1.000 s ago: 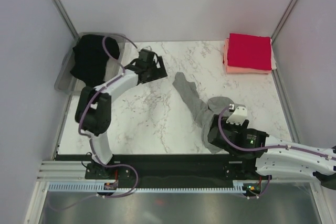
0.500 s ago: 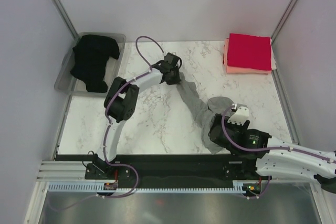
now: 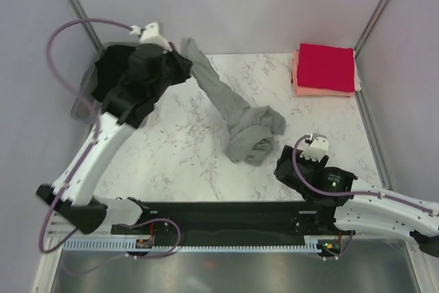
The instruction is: Fold and stack the t-shirts
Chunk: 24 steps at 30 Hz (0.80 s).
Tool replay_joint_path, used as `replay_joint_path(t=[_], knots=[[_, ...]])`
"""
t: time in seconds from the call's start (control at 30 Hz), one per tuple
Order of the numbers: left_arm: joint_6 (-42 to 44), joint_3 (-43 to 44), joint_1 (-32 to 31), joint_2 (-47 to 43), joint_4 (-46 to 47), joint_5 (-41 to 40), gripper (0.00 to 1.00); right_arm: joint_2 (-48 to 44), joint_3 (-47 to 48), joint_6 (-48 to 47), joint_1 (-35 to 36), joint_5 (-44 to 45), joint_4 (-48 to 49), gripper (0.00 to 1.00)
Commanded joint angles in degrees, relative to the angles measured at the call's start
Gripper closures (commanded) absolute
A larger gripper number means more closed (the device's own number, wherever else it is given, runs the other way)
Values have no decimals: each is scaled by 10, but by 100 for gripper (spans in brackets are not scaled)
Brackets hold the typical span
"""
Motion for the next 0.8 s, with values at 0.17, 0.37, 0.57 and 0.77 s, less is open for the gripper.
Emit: replay_joint_path(t=[0.17, 0.37, 0.57, 0.77], knots=[[-38, -371, 5, -255, -66, -43, 98, 71, -14, -79, -3, -84, 155, 8], [-52, -463, 6, -314, -79, -24, 98, 189, 16, -166, -2, -247, 371, 6], [-38, -428, 10, -329, -104, -30, 98, 339, 96, -190, -57, -298, 439, 2], [-41, -392, 12, -352, -132, -40, 98, 472, 141, -224, -180, -402, 552, 9]])
